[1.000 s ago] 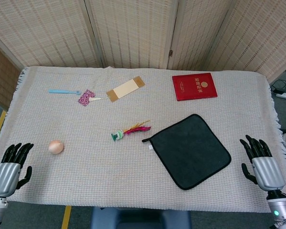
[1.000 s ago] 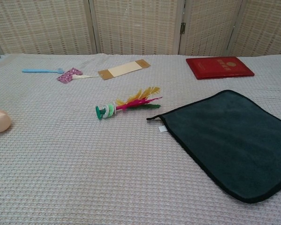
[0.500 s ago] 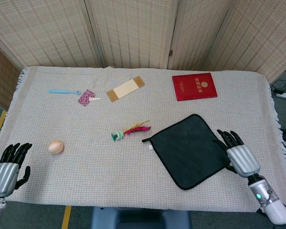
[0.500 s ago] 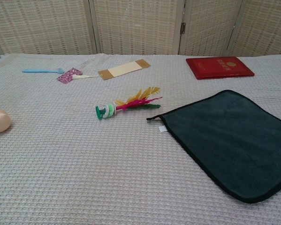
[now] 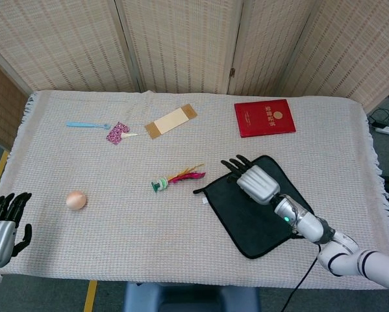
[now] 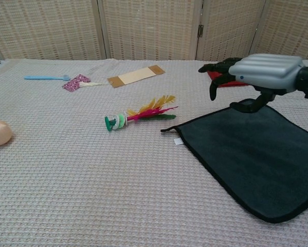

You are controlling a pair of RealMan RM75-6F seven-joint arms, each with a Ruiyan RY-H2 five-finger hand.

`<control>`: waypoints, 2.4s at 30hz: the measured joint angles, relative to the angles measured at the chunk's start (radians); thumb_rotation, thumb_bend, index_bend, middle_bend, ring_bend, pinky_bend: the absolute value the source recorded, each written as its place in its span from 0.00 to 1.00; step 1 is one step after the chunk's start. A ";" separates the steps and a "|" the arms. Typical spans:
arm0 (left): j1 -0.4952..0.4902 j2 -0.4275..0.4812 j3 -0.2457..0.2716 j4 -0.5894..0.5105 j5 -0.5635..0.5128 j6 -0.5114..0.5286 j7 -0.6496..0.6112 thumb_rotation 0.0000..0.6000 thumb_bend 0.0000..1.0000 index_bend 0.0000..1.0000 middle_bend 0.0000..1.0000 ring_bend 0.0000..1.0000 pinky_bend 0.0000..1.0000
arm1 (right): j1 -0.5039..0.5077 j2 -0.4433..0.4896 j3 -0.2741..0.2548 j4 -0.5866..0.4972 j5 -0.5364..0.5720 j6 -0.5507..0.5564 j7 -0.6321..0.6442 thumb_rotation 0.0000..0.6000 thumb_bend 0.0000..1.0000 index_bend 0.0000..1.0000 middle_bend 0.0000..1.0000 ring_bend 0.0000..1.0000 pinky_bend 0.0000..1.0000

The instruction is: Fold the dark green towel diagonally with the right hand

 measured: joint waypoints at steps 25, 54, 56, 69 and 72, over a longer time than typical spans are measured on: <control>-0.001 0.019 -0.031 0.014 -0.057 -0.018 -0.036 1.00 0.67 0.07 0.13 0.04 0.00 | 0.255 -0.344 -0.080 0.429 0.006 -0.136 0.210 1.00 0.55 0.38 0.00 0.00 0.00; 0.005 0.026 -0.038 0.007 -0.066 -0.011 -0.036 1.00 0.67 0.05 0.13 0.03 0.00 | 0.278 -0.390 -0.140 0.502 0.044 -0.098 0.220 1.00 0.55 0.59 0.00 0.00 0.00; 0.005 0.026 -0.038 0.006 -0.066 -0.011 -0.035 1.00 0.67 0.05 0.13 0.03 0.00 | 0.272 -0.393 -0.138 0.506 0.050 -0.086 0.212 1.00 0.55 0.60 0.00 0.00 0.00; 0.005 0.026 -0.036 0.005 -0.062 -0.013 -0.034 1.00 0.67 0.05 0.13 0.03 0.00 | 0.253 -0.375 -0.138 0.492 0.061 -0.037 0.215 1.00 0.55 0.63 0.00 0.01 0.00; 0.005 0.025 -0.035 0.004 -0.059 -0.011 -0.032 1.00 0.67 0.05 0.13 0.03 0.00 | 0.241 -0.359 -0.138 0.475 0.064 -0.014 0.216 1.00 0.55 0.63 0.00 0.01 0.00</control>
